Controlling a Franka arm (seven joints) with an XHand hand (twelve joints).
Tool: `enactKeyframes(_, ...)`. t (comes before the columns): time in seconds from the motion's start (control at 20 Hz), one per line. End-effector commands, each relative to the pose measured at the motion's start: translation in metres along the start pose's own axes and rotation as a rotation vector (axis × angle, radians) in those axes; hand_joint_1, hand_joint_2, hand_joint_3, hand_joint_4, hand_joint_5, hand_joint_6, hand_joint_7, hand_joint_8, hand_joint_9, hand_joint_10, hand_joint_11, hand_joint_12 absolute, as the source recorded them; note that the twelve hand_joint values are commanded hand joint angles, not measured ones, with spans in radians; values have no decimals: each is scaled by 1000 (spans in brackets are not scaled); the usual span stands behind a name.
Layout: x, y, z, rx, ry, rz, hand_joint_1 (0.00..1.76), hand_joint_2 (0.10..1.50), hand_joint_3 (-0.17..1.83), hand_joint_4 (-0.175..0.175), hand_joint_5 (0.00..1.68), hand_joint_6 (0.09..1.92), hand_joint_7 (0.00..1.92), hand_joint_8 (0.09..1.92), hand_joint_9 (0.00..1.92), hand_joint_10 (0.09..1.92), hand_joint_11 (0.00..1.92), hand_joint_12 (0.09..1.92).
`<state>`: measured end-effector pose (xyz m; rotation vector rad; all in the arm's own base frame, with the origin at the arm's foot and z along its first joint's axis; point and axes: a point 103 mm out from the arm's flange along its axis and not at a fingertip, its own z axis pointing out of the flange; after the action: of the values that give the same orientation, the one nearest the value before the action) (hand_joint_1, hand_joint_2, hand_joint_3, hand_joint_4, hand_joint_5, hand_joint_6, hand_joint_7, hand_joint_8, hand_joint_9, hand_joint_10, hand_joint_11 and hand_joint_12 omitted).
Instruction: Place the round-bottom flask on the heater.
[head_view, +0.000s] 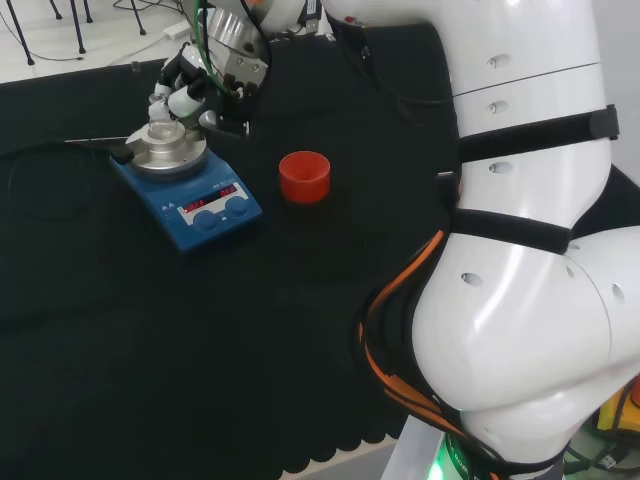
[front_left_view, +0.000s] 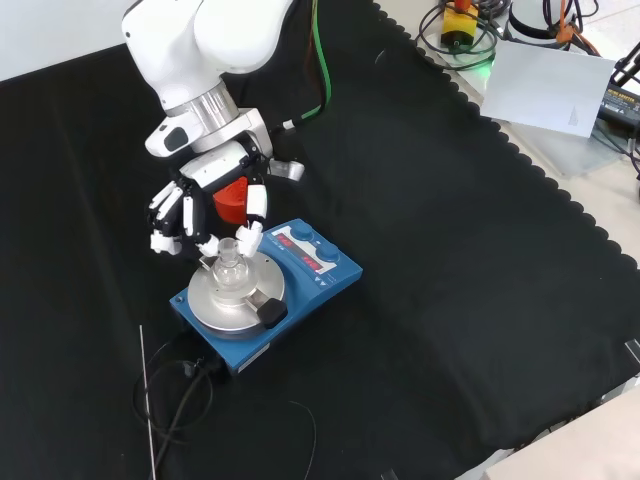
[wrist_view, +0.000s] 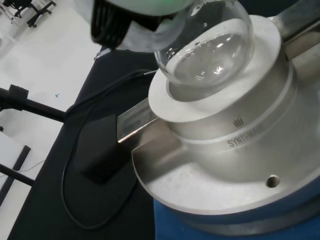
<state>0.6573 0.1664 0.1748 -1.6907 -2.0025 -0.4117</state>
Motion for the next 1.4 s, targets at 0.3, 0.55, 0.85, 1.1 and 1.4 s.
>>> enactKeyframes(0.3,-4,-3,10,10,-6,14,1096,709,653,175,1159,865,344,522,578,551,183,1325)
enactKeyframes(0.55,-8,-3,9,15,20,10,1089,728,631,175,1140,885,349,525,579,552,184,1326)
enactKeyframes(0.85,-11,-2,8,35,25,-23,1024,585,751,26,437,664,317,535,534,576,113,1349)
enactKeyframes(1.1,-8,-4,1,34,22,-29,960,531,747,11,304,228,227,573,455,635,57,1368)
enactKeyframes(1.4,-8,-17,-13,17,1,-20,911,527,714,15,251,98,178,582,407,662,25,1384)
